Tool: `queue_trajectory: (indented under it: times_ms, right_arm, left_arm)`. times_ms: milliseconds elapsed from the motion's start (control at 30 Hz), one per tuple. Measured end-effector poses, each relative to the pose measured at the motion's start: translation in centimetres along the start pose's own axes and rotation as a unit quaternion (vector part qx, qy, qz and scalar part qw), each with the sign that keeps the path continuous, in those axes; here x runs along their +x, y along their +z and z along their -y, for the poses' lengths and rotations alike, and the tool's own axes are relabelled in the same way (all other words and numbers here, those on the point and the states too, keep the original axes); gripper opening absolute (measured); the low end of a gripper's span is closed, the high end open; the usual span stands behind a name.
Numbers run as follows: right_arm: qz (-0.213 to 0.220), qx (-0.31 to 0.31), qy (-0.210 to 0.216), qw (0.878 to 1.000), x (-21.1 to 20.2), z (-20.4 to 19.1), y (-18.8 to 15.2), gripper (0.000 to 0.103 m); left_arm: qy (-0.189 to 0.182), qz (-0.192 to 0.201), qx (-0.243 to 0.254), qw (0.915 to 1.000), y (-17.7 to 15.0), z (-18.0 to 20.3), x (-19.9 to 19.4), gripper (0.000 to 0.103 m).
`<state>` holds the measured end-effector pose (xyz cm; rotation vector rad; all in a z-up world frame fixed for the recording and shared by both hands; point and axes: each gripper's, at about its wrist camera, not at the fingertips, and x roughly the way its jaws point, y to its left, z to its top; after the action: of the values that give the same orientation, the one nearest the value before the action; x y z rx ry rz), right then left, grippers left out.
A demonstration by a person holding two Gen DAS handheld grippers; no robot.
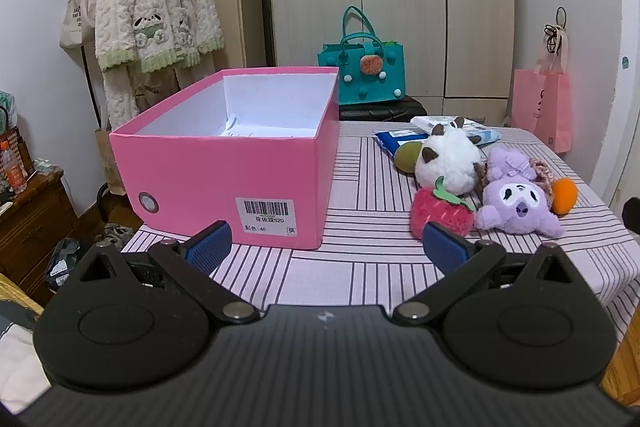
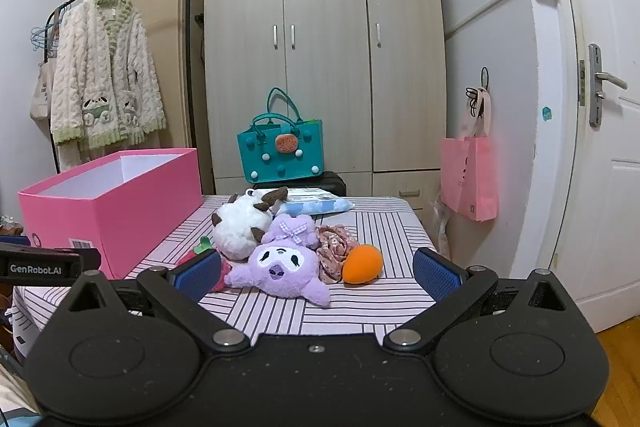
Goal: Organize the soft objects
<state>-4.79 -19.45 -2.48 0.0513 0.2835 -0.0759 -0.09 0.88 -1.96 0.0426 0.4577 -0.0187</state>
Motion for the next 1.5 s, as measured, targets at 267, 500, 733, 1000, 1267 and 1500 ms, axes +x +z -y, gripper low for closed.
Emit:
queue_trajectory:
  times_ms: [267,500,733,1000,1267,1500]
  right_arm:
    - [0.007,0.005,0.004,1.0,-0.06,0.06,-0.09,0.103]
    - [0.023,0.007,0.014,1.0,-0.53,0.08,-0.12,0.103]
    - [0.024,0.017,0.02,0.999,-0.52,0.34,-0.15,0.103]
    - [0.017,0.014,0.014,1.0,-0.03,0.34,-0.47,0.103]
    - [0.021,0.005,0.011,1.0,-0.07,0.43,-0.55,0.103]
    - [0.018,0.007,0.012,1.0,0.17,0.66,-0.7,0.103]
  left_arm:
    - [0.002,0.02,0.004,0.9998,-0.04,0.06,-0.72,0.103]
    - [-0.005,0.018,0.007,0.9998,-0.08,0.23,-0.82,0.103]
    - [0.0,0.011,0.007,0.9999,-0.26,0.33,-0.65,0.103]
    - [0.006,0.005,0.008,0.9999,-0.38,0.42,-0.56,0.103]
    - [0.005,-0.002,0.011,0.9999,-0.46,0.35,-0.37,0.103]
    - [0.006,-0.004,0.013,0.9999,-0.55,0.5,-0.22,0.103]
